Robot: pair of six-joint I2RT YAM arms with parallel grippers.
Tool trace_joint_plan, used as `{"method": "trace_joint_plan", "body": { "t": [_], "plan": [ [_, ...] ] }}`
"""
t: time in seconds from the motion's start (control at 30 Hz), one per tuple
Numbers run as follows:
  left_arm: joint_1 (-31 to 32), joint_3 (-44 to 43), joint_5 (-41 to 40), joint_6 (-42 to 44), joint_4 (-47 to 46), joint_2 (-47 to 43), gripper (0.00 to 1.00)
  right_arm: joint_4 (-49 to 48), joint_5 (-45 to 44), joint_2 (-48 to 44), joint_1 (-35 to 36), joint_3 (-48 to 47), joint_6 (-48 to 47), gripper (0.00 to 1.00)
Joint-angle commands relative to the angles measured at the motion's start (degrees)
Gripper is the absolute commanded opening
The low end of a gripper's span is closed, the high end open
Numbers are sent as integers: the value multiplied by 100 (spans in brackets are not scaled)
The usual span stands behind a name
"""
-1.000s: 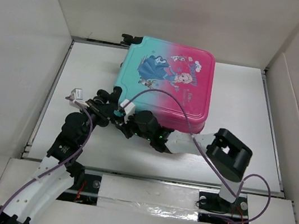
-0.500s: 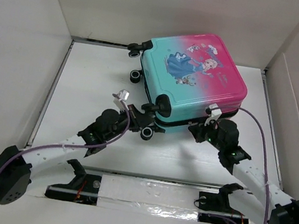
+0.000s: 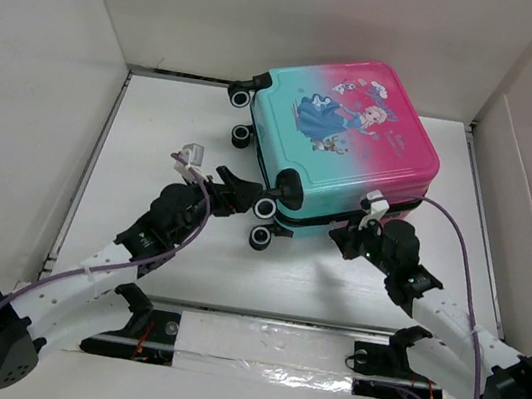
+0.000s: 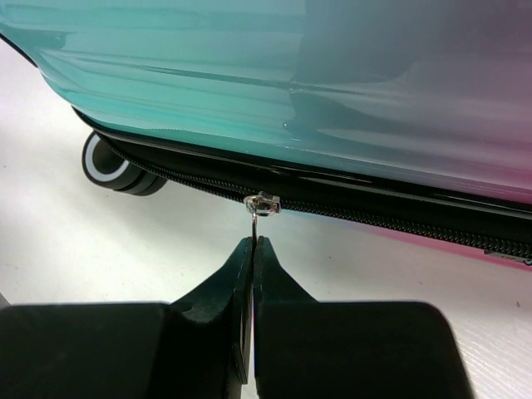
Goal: Pack the luggage
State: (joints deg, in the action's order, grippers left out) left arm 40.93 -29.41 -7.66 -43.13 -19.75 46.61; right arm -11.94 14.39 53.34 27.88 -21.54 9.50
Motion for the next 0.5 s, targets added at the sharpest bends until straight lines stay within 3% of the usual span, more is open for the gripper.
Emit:
{"method": "trace_joint_plan", "body": {
  "t": [0.0, 0.03, 0.13, 0.3, 0.4, 0.47],
  "plan": [
    [-322, -345, 220, 437, 384, 216, 82, -519, 477, -35, 244, -201, 70, 0],
    [-322, -425, 230, 498, 384, 339, 78, -528, 477, -26, 244, -210, 70, 0],
    [-322, -654, 195, 640, 262, 796, 78, -511, 468, -52, 358, -219, 70, 0],
    [-322, -602, 502, 561, -661, 1289, 72, -554, 450, -26, 481, -228, 79, 0],
    [-322, -609, 861, 534, -1040, 1578, 66, -642, 372, 9, 648, -219, 149, 0],
    [-322, -628, 1047, 534, -1162, 1763, 54, -704, 231, 45, 788, -271, 193, 0]
  ]
}}
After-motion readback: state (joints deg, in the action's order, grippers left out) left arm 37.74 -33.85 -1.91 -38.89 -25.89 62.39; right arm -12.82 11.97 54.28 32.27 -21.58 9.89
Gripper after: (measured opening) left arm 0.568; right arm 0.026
